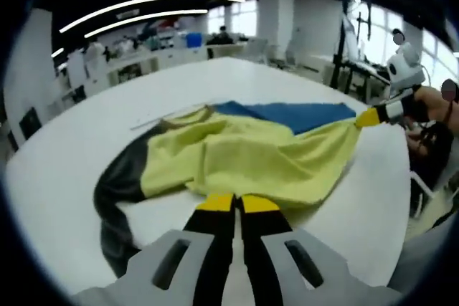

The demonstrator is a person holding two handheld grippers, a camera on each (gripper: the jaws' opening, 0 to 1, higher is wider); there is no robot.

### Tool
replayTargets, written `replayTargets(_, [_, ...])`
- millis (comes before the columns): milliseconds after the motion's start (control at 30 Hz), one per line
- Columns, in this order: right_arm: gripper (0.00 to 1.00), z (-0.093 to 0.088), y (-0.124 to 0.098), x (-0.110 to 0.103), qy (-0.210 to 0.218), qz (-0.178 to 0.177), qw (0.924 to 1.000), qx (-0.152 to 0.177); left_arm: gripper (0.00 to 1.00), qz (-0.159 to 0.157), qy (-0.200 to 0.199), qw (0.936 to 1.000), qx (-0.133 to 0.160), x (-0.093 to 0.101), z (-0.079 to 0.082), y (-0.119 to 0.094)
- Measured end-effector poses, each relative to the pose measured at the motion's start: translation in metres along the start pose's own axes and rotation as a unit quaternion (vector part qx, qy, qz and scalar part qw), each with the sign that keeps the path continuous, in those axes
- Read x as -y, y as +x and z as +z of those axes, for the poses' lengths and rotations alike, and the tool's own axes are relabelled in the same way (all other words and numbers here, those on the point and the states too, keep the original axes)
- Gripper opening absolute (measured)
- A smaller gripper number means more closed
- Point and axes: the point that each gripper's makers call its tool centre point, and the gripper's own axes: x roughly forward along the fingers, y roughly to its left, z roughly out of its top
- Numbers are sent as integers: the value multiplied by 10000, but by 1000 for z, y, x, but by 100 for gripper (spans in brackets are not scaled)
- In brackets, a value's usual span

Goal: Fold the garment on the visible template until the final outline fits inside the template.

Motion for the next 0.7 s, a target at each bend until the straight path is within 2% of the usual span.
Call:
replayTargets(133, [0, -5, -1, 1, -106, -32, 9999, -83, 0, -268, 198, 9994, 6, 17, 14, 17])
replayTargets(233, [0, -8, -1, 2, -168, -43, 9998, -133, 0, -426, 396, 9983, -45, 31, 18, 30])
replayTargets(467, [0, -11, -2, 4, -180, -46, 9997, -188, 0, -661, 631, 9955, -264, 49, 13, 57])
replayTargets(700, [0, -17, 1, 6, -151, -80, 9995, -267, 0, -765, 593, 9936, -578, 54, -8, 75])
